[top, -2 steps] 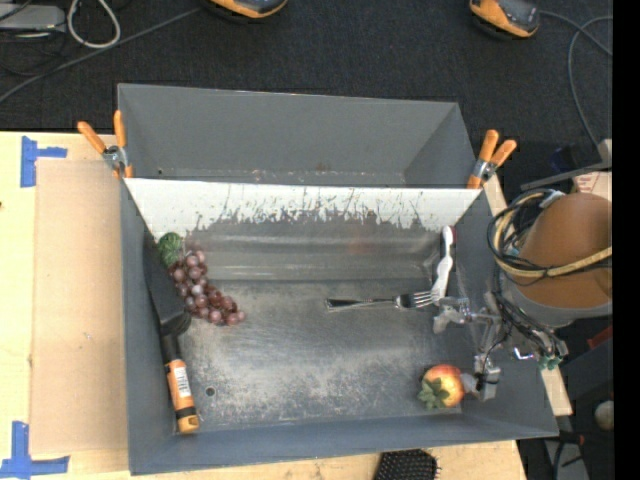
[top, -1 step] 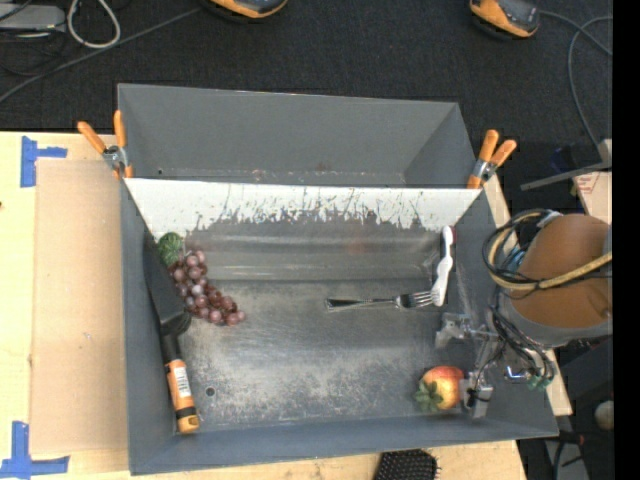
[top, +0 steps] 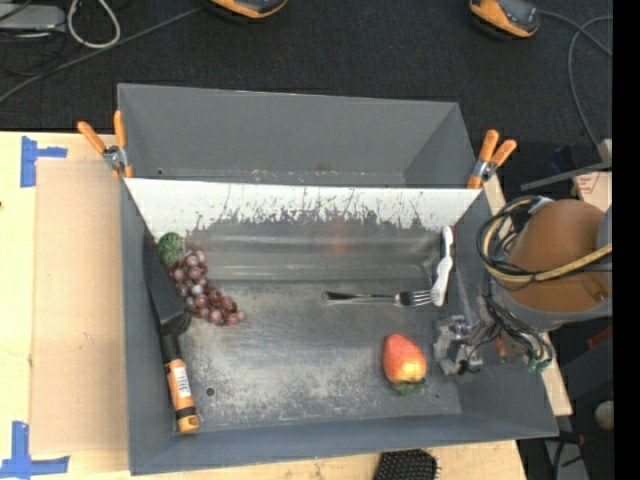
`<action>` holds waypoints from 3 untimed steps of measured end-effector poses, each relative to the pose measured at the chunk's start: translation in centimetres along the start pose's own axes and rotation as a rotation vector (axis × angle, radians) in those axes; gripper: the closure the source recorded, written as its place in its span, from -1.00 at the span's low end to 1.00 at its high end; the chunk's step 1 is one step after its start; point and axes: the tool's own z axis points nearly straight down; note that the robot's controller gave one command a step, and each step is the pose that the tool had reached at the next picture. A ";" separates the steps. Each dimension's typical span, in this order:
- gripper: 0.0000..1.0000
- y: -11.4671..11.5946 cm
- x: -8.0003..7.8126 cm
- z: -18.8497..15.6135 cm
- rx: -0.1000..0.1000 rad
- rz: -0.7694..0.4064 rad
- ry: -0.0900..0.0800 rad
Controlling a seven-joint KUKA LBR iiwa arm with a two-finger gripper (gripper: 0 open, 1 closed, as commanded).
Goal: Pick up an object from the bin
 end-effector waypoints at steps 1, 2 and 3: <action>1.00 0.0 0.0 0.0 0.000 -0.001 0.000; 1.00 0.3 0.0 0.2 -0.001 -0.010 0.000; 1.00 0.6 -0.4 0.2 0.000 -0.030 0.000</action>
Offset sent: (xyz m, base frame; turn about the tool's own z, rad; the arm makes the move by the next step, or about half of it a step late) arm -0.0010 0.0059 -0.0035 -0.0258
